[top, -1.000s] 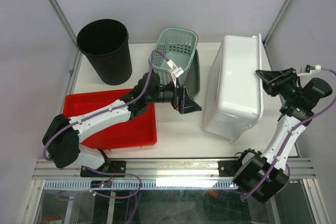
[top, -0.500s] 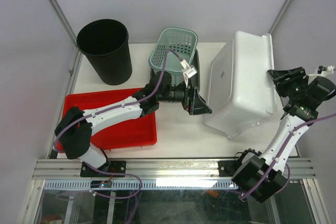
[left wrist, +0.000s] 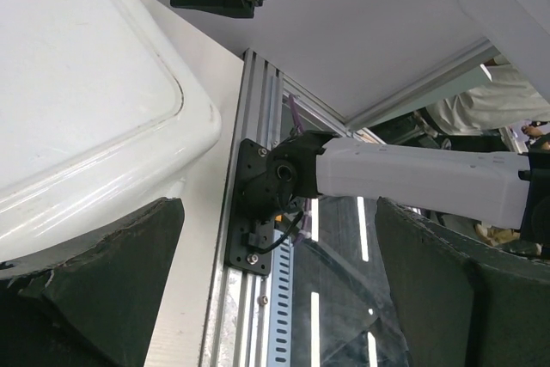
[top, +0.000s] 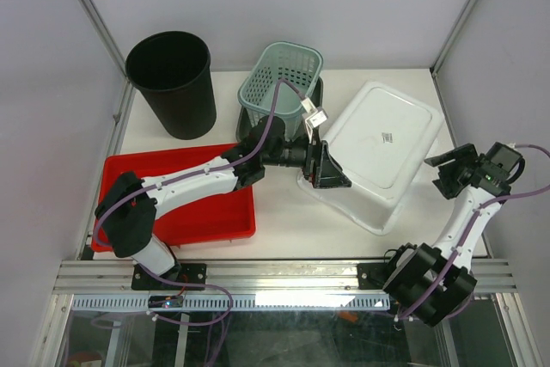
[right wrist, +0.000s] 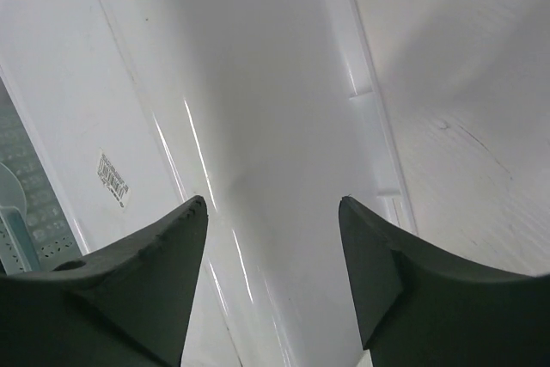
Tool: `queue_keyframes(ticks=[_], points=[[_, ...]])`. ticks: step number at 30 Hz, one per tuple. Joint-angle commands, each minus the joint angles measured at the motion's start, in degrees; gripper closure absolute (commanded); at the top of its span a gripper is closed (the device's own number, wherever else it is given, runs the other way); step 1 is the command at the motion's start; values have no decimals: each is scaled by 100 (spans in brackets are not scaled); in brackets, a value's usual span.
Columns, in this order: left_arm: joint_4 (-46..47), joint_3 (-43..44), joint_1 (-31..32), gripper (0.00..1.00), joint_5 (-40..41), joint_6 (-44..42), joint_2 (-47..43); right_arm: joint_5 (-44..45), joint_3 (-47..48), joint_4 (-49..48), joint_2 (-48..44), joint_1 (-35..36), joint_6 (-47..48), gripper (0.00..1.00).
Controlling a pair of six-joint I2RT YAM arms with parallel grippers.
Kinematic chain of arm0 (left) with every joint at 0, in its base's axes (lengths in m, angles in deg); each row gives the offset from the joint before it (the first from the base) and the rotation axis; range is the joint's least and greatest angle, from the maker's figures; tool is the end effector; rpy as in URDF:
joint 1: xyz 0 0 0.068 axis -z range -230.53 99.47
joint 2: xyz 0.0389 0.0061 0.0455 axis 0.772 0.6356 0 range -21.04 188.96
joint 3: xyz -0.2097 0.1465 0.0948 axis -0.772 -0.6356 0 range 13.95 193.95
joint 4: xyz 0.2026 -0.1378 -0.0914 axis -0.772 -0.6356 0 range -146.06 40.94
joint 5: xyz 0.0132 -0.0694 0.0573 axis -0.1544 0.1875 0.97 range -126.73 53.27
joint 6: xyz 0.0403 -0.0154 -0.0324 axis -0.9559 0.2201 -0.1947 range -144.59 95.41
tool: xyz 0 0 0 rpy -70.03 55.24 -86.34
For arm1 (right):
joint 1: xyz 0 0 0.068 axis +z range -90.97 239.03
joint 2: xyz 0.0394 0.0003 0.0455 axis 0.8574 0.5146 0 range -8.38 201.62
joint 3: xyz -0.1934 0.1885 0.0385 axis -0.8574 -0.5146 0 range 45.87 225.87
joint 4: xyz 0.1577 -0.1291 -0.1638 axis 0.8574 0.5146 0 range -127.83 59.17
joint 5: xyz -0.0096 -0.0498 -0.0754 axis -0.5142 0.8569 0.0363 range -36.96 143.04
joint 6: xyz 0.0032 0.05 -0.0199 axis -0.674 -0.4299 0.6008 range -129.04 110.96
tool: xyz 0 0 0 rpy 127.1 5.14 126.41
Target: Turn the large container upside down
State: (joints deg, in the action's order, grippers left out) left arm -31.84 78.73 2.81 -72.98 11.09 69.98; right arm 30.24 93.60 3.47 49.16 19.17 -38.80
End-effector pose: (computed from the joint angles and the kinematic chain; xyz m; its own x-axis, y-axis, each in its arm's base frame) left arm 0.2056 -0.3114 0.3067 -0.6569 0.0947 -0.7480 0.7540 0.0840 -0.6515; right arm 0.1602 -0.1157 0.2705 -0.3181 0.8618 -0.3952 0.6473 0.5020 0.5736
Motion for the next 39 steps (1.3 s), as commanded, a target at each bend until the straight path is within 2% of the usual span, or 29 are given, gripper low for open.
queue_keyframes(ticks=[1,4,8,11,16,20,23,26,31,33,37,39], points=[[385,220,82,1,-143,10,-61,352,448,157,-258,35,227,32],[28,287,81,1,73,-177,-147,514,599,310,-383,146,283,31],[-1003,428,76,1,1254,-617,-349,619,907,474,-715,496,422,30],[-1649,462,72,1,2095,-779,-539,253,1050,400,-1117,896,462,30],[-1760,-309,80,1,2691,-774,-1341,-552,1066,379,-1807,1598,308,30],[-1976,-1087,80,1,3530,-706,-1970,-1293,546,69,-2277,2322,-203,30],[-2259,-1459,81,1,4328,-562,-2333,-1377,149,-46,-2592,2882,-457,30],[-2477,-1745,85,1,4770,-394,-2589,-1381,-129,-8,-2655,3300,-527,30],[-2779,-1977,86,1,4941,-184,-2640,-593,-304,43,-2332,4441,-594,28],[-3005,-1872,81,1,5027,-165,-2520,-17,-381,-113,-2027,5251,-780,25],[-3088,-1849,80,1,5080,11,-2530,2132,-196,-165,-994,7647,-1229,22],[-3085,-1862,80,1,5050,65,-2554,2731,102,41,-204,8165,-1166,20]])
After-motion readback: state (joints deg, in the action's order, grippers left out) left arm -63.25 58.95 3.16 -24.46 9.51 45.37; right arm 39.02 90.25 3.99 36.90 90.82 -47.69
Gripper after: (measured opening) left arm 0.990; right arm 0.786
